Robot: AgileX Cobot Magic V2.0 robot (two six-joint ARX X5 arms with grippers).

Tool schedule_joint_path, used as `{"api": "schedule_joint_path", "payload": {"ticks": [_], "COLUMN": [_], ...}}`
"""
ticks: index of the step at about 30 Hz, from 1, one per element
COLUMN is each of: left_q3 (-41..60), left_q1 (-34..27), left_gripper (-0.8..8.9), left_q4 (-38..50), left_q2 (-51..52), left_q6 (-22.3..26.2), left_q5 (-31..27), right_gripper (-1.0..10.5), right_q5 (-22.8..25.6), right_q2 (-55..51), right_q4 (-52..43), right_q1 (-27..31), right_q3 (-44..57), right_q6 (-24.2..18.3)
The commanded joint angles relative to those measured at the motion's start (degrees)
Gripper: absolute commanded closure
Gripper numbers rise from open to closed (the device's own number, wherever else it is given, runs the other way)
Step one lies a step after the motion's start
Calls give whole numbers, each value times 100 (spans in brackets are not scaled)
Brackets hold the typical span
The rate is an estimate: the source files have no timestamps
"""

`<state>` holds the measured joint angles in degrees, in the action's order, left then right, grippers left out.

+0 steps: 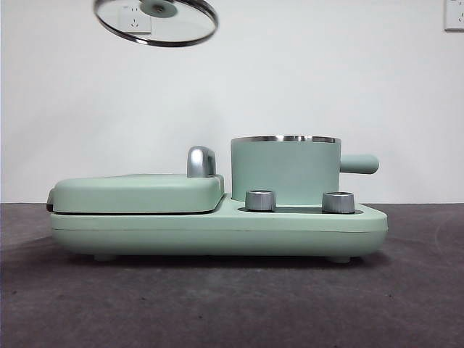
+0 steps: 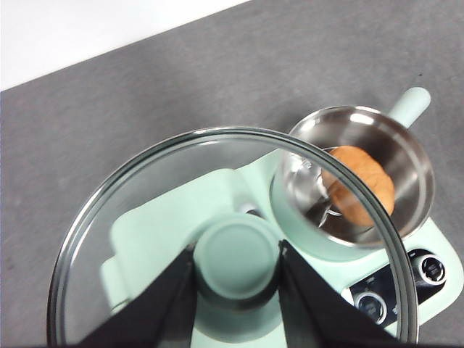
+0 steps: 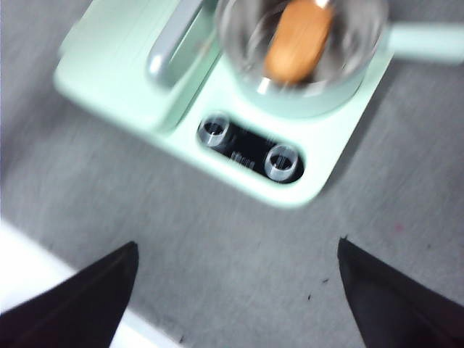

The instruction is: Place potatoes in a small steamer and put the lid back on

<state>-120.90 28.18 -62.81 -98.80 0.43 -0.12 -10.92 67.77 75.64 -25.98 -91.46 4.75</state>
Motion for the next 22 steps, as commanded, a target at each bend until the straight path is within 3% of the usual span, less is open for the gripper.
{"api": "schedule_joint_path", "payload": {"ticks": [1, 6, 12, 22], "left_q3": [-149, -149, -149, -149], "left_q1": [197, 581, 999, 1211], "left_gripper": [798, 797, 798, 798], "left_q4": [278, 706, 1423, 2439], "left_q2": [-275, -669, -1276, -2227], "left_q6": [-109, -153, -125, -118], "left_q5": [11, 11, 11, 9], "right_gripper": [510, 510, 510, 510], "right_q5": [0, 61, 361, 356], "right_q2": [-1047, -2667, -3928, -4328], "right_q4": [-743, -1530, -1692, -1742], "right_q1": [-269, -551, -555, -555], "right_q3": [933, 2420, 3469, 3823], "right_q6": [358, 1108, 1589, 1770]}}
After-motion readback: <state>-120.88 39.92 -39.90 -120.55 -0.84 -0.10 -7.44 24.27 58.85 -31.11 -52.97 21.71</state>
